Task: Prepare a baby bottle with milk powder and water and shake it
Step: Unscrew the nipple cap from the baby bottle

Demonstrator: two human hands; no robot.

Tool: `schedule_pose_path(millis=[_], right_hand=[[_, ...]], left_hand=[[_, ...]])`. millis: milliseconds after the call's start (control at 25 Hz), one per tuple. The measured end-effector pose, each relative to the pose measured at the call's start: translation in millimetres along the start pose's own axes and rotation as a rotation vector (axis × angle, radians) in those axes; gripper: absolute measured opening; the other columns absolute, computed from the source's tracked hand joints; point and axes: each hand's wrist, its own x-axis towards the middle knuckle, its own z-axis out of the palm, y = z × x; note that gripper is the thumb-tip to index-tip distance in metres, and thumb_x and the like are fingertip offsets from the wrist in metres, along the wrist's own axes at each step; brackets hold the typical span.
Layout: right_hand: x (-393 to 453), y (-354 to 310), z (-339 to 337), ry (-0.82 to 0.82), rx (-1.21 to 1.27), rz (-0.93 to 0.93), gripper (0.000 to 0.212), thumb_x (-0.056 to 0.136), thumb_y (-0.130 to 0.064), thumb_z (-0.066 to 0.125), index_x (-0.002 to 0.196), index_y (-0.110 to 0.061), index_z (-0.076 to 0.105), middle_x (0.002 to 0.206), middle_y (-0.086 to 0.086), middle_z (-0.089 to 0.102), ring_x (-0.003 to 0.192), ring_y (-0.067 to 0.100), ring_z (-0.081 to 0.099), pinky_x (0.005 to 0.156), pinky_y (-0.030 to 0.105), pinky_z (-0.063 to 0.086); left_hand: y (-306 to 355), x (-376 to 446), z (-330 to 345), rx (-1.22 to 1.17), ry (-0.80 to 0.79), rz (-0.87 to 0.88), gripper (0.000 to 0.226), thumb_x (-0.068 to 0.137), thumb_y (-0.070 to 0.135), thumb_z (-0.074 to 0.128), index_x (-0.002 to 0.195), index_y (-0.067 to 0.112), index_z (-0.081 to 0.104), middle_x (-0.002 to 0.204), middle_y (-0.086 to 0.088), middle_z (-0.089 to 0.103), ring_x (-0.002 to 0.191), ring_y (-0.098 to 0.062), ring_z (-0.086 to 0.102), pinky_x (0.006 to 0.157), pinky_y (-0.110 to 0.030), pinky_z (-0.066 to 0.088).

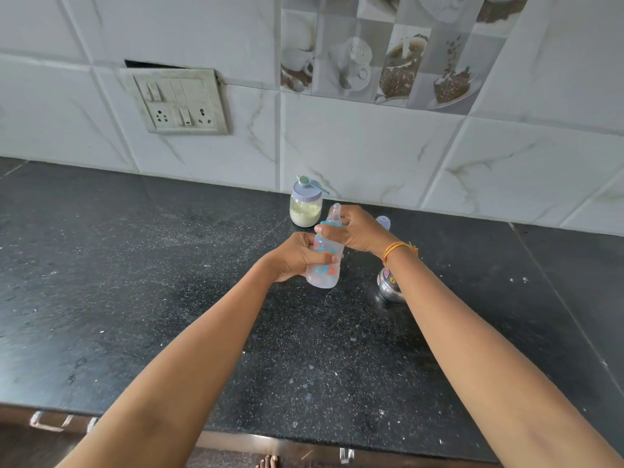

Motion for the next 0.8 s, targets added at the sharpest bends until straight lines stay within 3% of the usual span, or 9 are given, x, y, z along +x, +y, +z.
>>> schedule_pose_path(millis=[120,200,280,360,440,520,640,720,800], right_hand=[[2,4,-11,-0.109,0.135,-0.005,0.009,0.088,-0.024,0.067,0.082,-0.021,0.062,0.057,-0.018,0.058,0.049,-0.005,0.049,0.049,0.010,0.036],[4,12,-17,-0.172,0.197,0.036,0.017,0.090,-0.022,0.065,0.101,-0.009,0.066,0.071,-0.003,0.055,0.054,0.002,0.044,0.049,0.015,0.033],[5,17,-20,-0.185,0.231,0.049,0.022,0.091,-0.014,0.064,0.112,-0.007,0.065,0.088,0.007,0.057,0.071,0.008,0.050,0.061,0.019,0.039],[4,19,-21,-0.167,0.264,0.038,0.028,0.090,-0.004,0.062,0.118,-0.004,0.063,0.100,0.006,0.063,0.086,0.007,0.059,0.075,0.016,0.047],[2,21,-19,-0.114,0.281,0.016,0.033,0.089,0.006,0.058,0.122,0.000,0.059,0.105,0.003,0.064,0.091,0.003,0.061,0.080,0.013,0.051],[1,26,-16,-0.019,0.347,0.017,0.035,0.088,0.009,0.058,0.121,-0.001,0.058,0.107,0.007,0.064,0.096,0.009,0.061,0.086,0.017,0.052],[2,26,-5,0.131,0.378,0.080,0.037,0.074,-0.021,0.081,0.105,-0.006,0.070,0.108,0.012,0.072,0.103,0.026,0.067,0.095,0.036,0.053],[3,24,2,0.205,0.346,0.104,0.032,0.070,-0.032,0.083,0.093,-0.011,0.074,0.097,0.011,0.075,0.093,0.023,0.070,0.093,0.044,0.054],[3,20,3,0.197,0.361,0.061,0.017,0.077,-0.027,0.079,0.087,-0.015,0.074,0.091,0.007,0.074,0.087,0.018,0.068,0.090,0.045,0.055]], left_hand=[[8,-1,-2,-0.113,-0.162,-0.031,0.020,0.086,-0.001,0.065,0.105,0.006,0.066,0.093,-0.007,0.075,0.086,-0.022,0.073,0.082,-0.038,0.059],[9,1,1,0.011,-0.044,0.018,0.017,0.083,0.000,0.070,0.098,0.009,0.069,0.087,-0.002,0.075,0.081,-0.016,0.072,0.081,-0.036,0.059],[7,2,6,0.117,0.081,0.059,0.015,0.079,0.003,0.076,0.089,0.012,0.070,0.076,0.006,0.075,0.072,-0.008,0.070,0.072,-0.028,0.058],[3,4,9,0.141,0.153,0.079,0.017,0.075,0.005,0.080,0.085,0.014,0.070,0.071,0.009,0.073,0.067,-0.003,0.068,0.064,-0.021,0.055],[-2,8,9,0.145,0.242,0.097,0.020,0.072,0.005,0.083,0.088,0.010,0.072,0.073,0.008,0.072,0.063,0.001,0.066,0.060,-0.015,0.051],[-1,11,9,0.163,0.333,0.133,0.030,0.070,0.009,0.086,0.096,0.006,0.072,0.077,0.006,0.071,0.063,0.002,0.065,0.060,-0.014,0.050],[5,16,13,0.265,0.374,0.157,0.028,0.066,0.018,0.089,0.088,0.011,0.073,0.074,0.004,0.070,0.062,0.002,0.059,0.065,-0.020,0.049],[11,17,22,0.272,0.375,0.163,0.021,0.068,0.017,0.088,0.076,0.016,0.068,0.064,0.010,0.064,0.053,0.007,0.054,0.057,-0.015,0.042],[13,17,27,0.157,0.360,0.148,0.019,0.070,0.015,0.086,0.080,0.017,0.069,0.072,0.006,0.069,0.061,-0.001,0.061,0.056,-0.018,0.044]])
